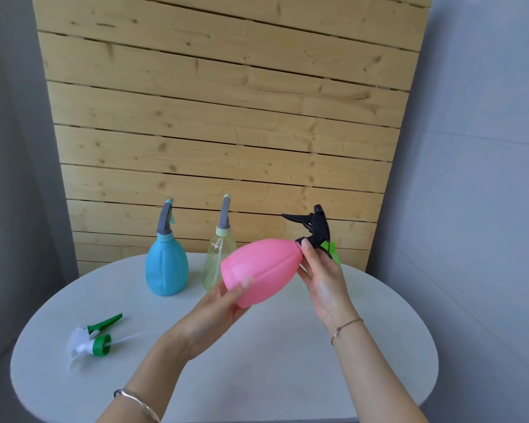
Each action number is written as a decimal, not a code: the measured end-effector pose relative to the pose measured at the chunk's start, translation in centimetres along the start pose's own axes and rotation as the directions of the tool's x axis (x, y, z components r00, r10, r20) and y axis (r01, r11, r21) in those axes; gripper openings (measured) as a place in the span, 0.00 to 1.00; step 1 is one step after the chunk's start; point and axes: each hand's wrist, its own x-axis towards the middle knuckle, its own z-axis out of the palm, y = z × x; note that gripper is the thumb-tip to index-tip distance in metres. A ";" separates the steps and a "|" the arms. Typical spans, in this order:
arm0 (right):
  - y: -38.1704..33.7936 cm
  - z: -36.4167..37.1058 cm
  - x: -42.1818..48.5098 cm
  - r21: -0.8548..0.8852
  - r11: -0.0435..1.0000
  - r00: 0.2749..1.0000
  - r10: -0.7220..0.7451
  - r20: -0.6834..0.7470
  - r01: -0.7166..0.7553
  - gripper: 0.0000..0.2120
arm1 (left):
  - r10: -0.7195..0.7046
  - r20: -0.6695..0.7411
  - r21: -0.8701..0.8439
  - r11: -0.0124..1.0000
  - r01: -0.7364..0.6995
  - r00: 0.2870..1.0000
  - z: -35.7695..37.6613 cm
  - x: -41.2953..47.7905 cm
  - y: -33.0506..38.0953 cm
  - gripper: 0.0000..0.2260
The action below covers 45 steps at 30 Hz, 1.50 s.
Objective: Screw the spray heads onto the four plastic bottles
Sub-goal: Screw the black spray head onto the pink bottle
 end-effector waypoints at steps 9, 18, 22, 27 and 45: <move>-0.4 0.6 -0.1 0.029 0.998 0.999 -0.048 0.022 0.047 0.08 | 0.039 -0.092 -0.102 0.994 -0.048 0.995 0.4 0.0 0.1 0.31; -0.7 0.7 -0.1 -0.074 0.996 0.997 -0.034 0.072 0.040 0.17 | -0.138 -0.136 -0.139 0.983 0.119 0.981 1.2 0.0 -0.2 0.29; -0.9 1.1 -0.6 -0.052 0.998 0.962 -0.020 0.272 0.035 0.17 | -0.234 -0.108 -0.233 0.951 0.205 0.966 0.8 -0.1 -0.3 0.30; -0.3 2.2 -0.8 -0.057 0.992 0.985 -0.103 0.138 0.112 0.16 | -0.237 -0.103 -0.285 0.938 0.199 0.966 1.4 -0.3 -0.3 0.35; 0.3 -0.3 2.7 -0.402 0.888 0.972 -0.234 0.019 0.222 0.04 | 0.216 -0.444 0.821 0.487 0.299 0.869 -1.3 0.4 -1.8 0.26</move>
